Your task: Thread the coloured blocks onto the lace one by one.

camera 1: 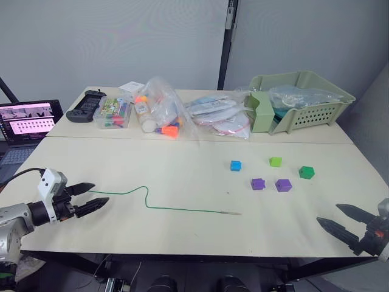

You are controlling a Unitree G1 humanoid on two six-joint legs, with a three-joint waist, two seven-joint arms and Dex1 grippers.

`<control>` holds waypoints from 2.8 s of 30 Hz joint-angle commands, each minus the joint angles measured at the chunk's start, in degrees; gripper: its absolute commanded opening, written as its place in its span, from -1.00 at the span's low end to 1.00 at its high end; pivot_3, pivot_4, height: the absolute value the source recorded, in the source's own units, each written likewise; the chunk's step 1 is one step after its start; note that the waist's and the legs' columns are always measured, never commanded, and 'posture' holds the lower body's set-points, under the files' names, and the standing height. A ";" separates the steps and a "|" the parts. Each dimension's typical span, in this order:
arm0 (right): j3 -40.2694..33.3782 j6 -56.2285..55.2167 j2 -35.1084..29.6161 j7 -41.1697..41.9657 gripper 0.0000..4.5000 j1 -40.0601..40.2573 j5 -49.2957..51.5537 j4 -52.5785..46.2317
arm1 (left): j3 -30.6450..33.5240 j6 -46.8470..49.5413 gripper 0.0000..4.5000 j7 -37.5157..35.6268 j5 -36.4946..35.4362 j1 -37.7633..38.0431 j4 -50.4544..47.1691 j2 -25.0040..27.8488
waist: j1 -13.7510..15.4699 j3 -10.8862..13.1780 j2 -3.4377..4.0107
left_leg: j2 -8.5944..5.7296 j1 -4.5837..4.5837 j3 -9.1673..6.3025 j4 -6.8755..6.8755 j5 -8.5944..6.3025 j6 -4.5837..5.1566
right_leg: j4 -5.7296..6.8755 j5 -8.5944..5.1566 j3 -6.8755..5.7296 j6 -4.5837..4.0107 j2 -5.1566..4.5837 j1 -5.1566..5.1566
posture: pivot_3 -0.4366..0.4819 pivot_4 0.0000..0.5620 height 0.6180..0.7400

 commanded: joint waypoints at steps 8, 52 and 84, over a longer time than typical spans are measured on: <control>1.96 0.13 0.63 2.69 1.00 -3.19 3.88 -3.82 | -4.35 6.71 0.99 0.27 -5.30 -5.12 -15.05 -2.14 | 0.14 0.01 -0.01 | -0.03 -0.02 -0.05 0.00 0.00 0.00 | -0.03 0.01 -0.04 0.02 -0.06 0.07 | -0.05 -0.47 1.00; 13.73 1.78 -4.34 4.77 1.00 -0.94 3.79 -18.64 | -53.13 -4.12 0.16 1.81 27.17 -33.48 6.16 -36.16 | 1.38 0.03 -0.06 | -0.26 -0.12 0.18 0.17 -0.02 0.05 | -0.11 -0.06 0.00 0.20 0.09 0.24 | -0.05 -0.47 1.00; 13.07 6.23 14.82 -32.40 1.00 -3.19 -3.24 -21.62 | -41.07 6.97 -0.98 -8.35 17.56 -30.15 -17.41 -17.02 | 0.12 0.00 0.05 | -0.13 -0.14 -0.31 0.14 -0.03 0.07 | 0.02 -0.06 0.01 0.15 0.14 0.08 | -0.05 -0.47 1.00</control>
